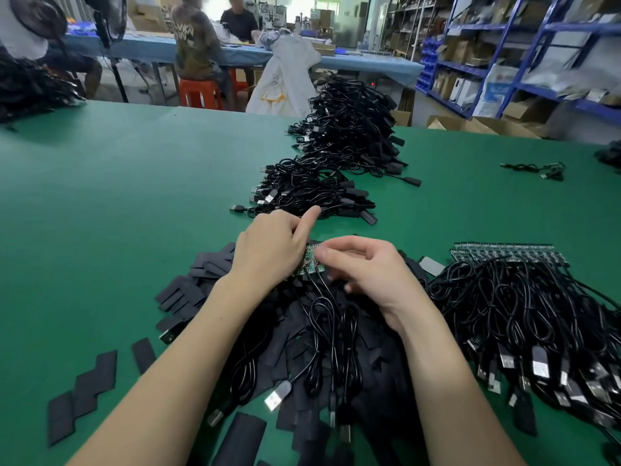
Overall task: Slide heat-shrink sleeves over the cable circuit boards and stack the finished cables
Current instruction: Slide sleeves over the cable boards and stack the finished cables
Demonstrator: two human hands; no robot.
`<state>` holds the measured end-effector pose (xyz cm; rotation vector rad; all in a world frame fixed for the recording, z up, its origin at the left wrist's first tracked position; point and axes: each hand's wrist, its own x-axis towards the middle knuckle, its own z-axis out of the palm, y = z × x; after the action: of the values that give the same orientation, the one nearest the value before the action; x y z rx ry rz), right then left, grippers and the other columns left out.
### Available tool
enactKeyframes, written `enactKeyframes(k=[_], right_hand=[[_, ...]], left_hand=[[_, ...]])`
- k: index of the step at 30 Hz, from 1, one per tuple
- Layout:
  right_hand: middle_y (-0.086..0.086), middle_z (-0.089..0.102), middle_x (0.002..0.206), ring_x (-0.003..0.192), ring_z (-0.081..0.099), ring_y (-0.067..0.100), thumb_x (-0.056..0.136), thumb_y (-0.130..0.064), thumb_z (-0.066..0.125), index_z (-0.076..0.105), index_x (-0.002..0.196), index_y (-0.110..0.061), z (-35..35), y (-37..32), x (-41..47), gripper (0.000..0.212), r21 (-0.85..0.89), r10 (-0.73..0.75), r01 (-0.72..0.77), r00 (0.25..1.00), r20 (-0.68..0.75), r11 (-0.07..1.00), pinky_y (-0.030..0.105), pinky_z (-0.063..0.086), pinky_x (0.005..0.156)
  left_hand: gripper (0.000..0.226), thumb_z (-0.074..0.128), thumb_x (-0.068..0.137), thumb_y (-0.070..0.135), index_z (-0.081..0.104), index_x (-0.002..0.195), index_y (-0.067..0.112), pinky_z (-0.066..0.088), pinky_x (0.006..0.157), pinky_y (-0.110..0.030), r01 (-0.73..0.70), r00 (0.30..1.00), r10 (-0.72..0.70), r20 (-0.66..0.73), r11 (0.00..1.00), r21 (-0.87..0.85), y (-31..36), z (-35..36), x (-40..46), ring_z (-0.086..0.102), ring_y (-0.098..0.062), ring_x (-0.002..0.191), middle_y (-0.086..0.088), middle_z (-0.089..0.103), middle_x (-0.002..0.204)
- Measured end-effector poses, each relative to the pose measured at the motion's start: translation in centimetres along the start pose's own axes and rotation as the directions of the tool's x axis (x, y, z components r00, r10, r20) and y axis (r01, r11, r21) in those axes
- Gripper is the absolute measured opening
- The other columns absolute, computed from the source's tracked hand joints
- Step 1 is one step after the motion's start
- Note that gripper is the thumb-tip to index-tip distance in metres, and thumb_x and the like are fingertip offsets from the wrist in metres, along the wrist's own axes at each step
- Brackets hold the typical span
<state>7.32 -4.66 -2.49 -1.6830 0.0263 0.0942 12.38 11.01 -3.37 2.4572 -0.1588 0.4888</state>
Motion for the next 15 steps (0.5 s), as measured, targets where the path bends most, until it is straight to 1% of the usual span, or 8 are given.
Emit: enactKeyframes(k=[2,4,6,9,10,12,15], right_hand=[[-0.006,0.074,0.073,0.059,0.063,0.005,0.081,-0.025,0.084,0.078,0.091,-0.015,0.4,-0.1,-0.1,0.016,0.033,0.029,-0.029,1.000,-0.002,0.999,0.013,0.042,0.047],[-0.003,0.073,0.072,0.059,0.062,0.007,0.081,-0.022,0.084,0.078,0.091,-0.012,0.7,-0.2,-0.1,0.015,0.055,0.056,-0.055,0.998,-0.014,0.997,0.015,0.042,0.048],[0.000,0.073,0.074,0.064,0.061,0.011,0.081,-0.023,0.084,0.078,0.088,-0.015,0.9,-0.2,-0.2,0.013,0.068,0.088,-0.088,0.996,0.002,0.994,0.017,0.043,0.052],[-0.006,0.073,0.071,0.060,0.064,0.006,0.080,-0.022,0.085,0.077,0.084,-0.018,1.0,-0.1,-0.2,0.010,0.097,0.117,-0.119,0.993,0.020,0.988,0.014,0.047,0.052],[-0.006,0.073,0.070,0.058,0.064,0.005,0.079,-0.020,0.085,0.077,0.083,-0.018,0.9,-0.2,-0.2,0.010,0.104,0.118,-0.120,0.993,0.020,0.987,0.013,0.049,0.052],[-0.003,0.072,0.068,0.056,0.062,0.004,0.078,-0.016,0.086,0.079,0.085,-0.013,0.9,-0.3,-0.1,0.010,0.151,0.123,-0.127,0.992,0.033,0.980,0.012,0.050,0.053],[0.000,0.073,0.071,0.055,0.061,0.004,0.074,-0.012,0.086,0.079,0.088,-0.008,0.7,-0.5,0.0,0.016,0.249,0.150,-0.164,0.986,0.075,0.955,0.012,0.052,0.057]], left_hand=[[0.074,0.035,0.099,0.066,0.058,0.062,0.006,0.035,0.055,-0.033,0.017,1.000,-0.018,-0.023,0.999,-0.034,0.3,0.1,-0.1,0.059,-0.029,0.066,-0.005,0.058,0.055],[0.073,0.037,0.099,0.065,0.062,0.058,0.010,0.037,0.056,-0.033,0.038,0.999,-0.041,-0.035,0.995,-0.095,0.7,0.2,-0.2,0.061,-0.025,0.065,-0.001,0.060,0.053],[0.072,0.040,0.099,0.065,0.065,0.054,0.014,0.039,0.057,-0.032,0.057,0.996,-0.066,-0.066,0.990,-0.130,1.0,0.3,-0.3,0.062,-0.023,0.064,0.001,0.061,0.051],[0.075,0.038,0.101,0.063,0.066,0.054,0.011,0.043,0.057,-0.034,0.063,0.992,-0.076,-0.097,0.988,-0.138,1.1,0.5,-0.5,0.063,-0.027,0.064,-0.004,0.065,0.055],[0.075,0.037,0.101,0.062,0.066,0.054,0.011,0.042,0.057,-0.033,0.066,0.991,-0.080,-0.103,0.989,-0.133,1.1,0.5,-0.5,0.063,-0.027,0.064,-0.004,0.065,0.054],[0.075,0.036,0.102,0.061,0.065,0.052,0.014,0.036,0.053,-0.027,0.078,0.989,-0.094,-0.112,0.986,-0.146,1.2,0.5,-0.5,0.061,-0.021,0.061,0.001,0.061,0.050],[0.073,0.037,0.103,0.059,0.057,0.044,0.020,0.033,0.053,-0.019,0.052,0.988,-0.074,-0.136,0.987,-0.153,1.4,0.4,-0.4,0.056,-0.004,0.055,0.008,0.055,0.043]])
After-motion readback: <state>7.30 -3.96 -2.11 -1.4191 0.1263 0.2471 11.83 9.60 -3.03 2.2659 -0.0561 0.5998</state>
